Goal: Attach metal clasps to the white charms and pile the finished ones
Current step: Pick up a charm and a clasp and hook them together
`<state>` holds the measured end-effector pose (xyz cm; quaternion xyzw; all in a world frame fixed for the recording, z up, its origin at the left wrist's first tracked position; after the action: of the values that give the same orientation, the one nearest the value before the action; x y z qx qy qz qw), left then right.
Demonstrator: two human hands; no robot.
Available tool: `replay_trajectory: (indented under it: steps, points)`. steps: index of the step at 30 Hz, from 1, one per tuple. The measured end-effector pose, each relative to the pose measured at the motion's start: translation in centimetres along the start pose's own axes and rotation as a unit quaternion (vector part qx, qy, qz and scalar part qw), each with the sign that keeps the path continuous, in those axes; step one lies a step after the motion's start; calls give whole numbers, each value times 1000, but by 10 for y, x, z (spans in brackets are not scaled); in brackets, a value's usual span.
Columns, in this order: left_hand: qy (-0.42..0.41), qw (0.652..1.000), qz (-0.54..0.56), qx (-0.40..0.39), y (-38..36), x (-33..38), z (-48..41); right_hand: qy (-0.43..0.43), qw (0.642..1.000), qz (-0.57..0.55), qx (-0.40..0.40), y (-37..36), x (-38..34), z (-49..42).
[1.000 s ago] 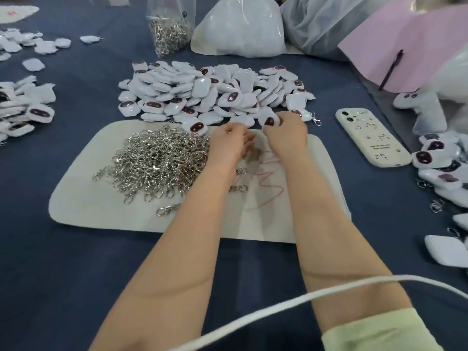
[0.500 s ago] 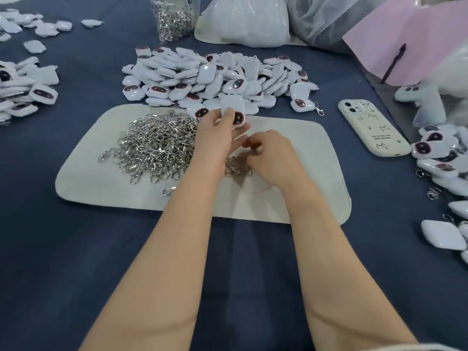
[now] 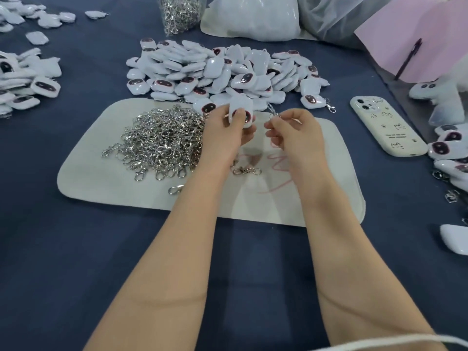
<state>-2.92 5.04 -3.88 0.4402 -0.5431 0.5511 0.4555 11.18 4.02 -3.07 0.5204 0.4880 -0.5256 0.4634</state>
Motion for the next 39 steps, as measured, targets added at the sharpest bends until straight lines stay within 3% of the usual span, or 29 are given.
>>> replay_trajectory:
  steps: [6,10,19,24,27,30,32,34,36,39]
  points:
    - [-34,989,-141,-17,-6,3,2,9,999,12,-47,-11,-1,0]
    - [-45,984,-162,-49,-12,5,4,11,999,28,-40,-11,1,0]
    - [-58,986,-151,-26,-12,7,7,65,991,113,-19,-12,-8,3]
    - [-83,979,-186,-17,-9,7,7,106,965,236,-46,-22,-8,5]
    - [-100,974,-202,-5,-8,9,8,114,960,254,-32,-21,-7,4]
    - [-90,984,-153,2,-6,6,7,68,981,182,9,-10,-3,0]
    - [-77,991,-111,9,-6,4,6,18,999,22,22,-5,0,-1]
    - [-60,995,-73,11,-7,3,7,-15,991,-133,11,-6,2,0]
    - [-49,996,-74,11,-7,3,7,-20,987,-160,1,-5,3,0]
    - [-49,989,-141,4,-9,7,7,-3,995,-96,-16,-7,1,1]
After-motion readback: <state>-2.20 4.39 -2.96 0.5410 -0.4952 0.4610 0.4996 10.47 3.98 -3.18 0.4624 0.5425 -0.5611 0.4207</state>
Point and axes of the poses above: each hand's wrist, its own z-axis away from the middle knuckle, its own y-axis out of the back of the hand, x = y × z, the point moved 5 cm from there along -z, towards the middle knuckle, and after that the axes turned 10 degrees about -x, right-handed, at the moved point
